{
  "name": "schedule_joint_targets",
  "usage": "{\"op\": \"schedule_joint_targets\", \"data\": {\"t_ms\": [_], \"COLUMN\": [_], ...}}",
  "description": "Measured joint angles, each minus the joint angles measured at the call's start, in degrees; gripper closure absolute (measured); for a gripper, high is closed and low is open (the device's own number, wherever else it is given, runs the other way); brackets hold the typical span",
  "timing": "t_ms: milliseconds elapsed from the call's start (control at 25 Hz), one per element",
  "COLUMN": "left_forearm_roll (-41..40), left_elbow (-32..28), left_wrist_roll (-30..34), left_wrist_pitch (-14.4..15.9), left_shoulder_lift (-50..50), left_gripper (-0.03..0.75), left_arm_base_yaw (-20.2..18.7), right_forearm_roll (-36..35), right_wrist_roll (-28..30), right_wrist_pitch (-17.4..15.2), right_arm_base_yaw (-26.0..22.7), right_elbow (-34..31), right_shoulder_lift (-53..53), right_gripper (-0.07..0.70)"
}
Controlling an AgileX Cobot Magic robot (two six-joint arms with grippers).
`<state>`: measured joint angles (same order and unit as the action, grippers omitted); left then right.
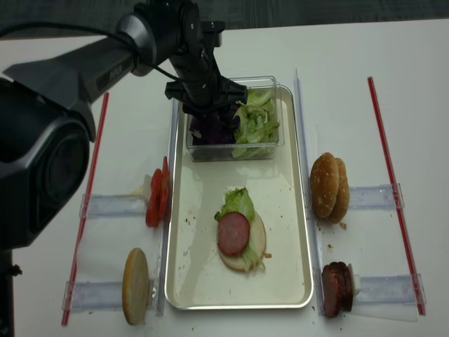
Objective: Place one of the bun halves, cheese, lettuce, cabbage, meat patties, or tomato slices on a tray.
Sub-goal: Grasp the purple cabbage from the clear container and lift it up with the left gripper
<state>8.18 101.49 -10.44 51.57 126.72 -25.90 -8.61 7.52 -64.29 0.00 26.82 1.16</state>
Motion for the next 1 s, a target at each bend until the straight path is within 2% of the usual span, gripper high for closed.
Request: {"op": "schedule_joint_targets", "data": {"t_ms": [360, 760, 1000], "left_forearm_roll": [0.5, 1.1, 1.3], "left_elbow": [0.1, 0.3, 0.9], "left_wrist_roll": [0.1, 0.1, 0.2], "left_wrist_pitch": [0.8, 1.7, 2.7], "left_shoulder_lift": [1.0, 1.0, 1.0], "left_gripper": [0.401, 0.585, 0.631], "left_arm_base_yaw": [0.0, 0.0, 0.0], "right_forearm_roll": [0.0, 0.0, 0.0], "right_wrist_roll": [0.0, 0.0, 0.0], "right_wrist_pitch": [0.0, 0.0, 0.0], "right_arm_base_yaw": [0.0, 0.0, 0.0], "right_elbow": [0.0, 0.0, 0.0], "right_shoulder_lift": [0.0, 0.0, 0.0], "right_gripper": [0.244, 0.244, 0.244]}}
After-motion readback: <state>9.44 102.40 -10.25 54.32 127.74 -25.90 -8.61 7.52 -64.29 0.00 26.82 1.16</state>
